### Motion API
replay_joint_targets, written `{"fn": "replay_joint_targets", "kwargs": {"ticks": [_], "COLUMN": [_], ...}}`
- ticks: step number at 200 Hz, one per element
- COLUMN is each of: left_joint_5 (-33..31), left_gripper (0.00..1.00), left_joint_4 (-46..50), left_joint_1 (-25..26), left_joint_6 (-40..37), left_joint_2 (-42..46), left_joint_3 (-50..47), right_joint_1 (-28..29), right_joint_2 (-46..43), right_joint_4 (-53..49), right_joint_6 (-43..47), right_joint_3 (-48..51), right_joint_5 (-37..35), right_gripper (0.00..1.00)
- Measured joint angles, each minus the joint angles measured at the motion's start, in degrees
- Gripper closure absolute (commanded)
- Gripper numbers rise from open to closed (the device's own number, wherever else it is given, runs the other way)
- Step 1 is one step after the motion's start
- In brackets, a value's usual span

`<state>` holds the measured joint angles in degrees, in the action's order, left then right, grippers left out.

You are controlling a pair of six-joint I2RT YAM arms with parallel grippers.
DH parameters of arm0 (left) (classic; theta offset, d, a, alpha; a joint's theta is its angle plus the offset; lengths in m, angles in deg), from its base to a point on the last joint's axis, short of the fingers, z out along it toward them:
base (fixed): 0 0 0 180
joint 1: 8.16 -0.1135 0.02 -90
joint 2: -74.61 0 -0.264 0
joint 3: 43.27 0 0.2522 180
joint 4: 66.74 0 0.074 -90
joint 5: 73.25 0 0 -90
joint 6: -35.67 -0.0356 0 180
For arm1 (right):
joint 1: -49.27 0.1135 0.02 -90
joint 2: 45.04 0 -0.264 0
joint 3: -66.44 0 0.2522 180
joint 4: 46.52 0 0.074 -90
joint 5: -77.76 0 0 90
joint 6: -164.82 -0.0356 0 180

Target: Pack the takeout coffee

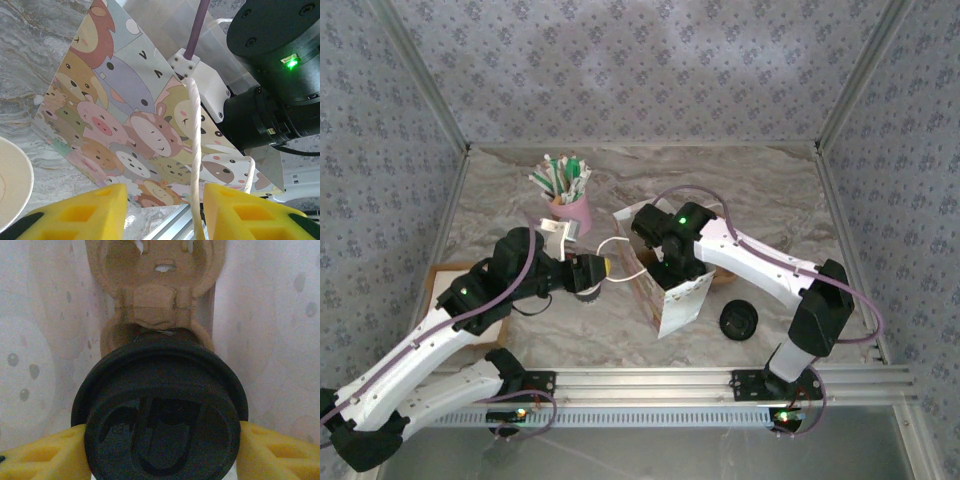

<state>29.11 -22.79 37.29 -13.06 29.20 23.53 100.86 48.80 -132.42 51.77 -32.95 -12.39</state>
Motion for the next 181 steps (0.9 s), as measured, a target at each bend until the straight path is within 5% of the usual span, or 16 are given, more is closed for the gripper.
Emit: {"fn": "replay_joint_targets", "kwargs": {"ticks": [181], "left_joint_5": [0.0], "left_gripper": [0.56], "left_joint_4": [0.0], "left_joint_1": [0.07], "left_joint_6": [0.2], "left_joint_2": [0.0], "left_joint_3": [0.0], "right_joint_1": [-0.63], "right_joint_2": [0.24], "right_joint_4": [1.75], "right_joint_6": [0.22], "right_joint_3": [0.85], "right_joint_5": [0.98], "right_gripper": [0.33]}}
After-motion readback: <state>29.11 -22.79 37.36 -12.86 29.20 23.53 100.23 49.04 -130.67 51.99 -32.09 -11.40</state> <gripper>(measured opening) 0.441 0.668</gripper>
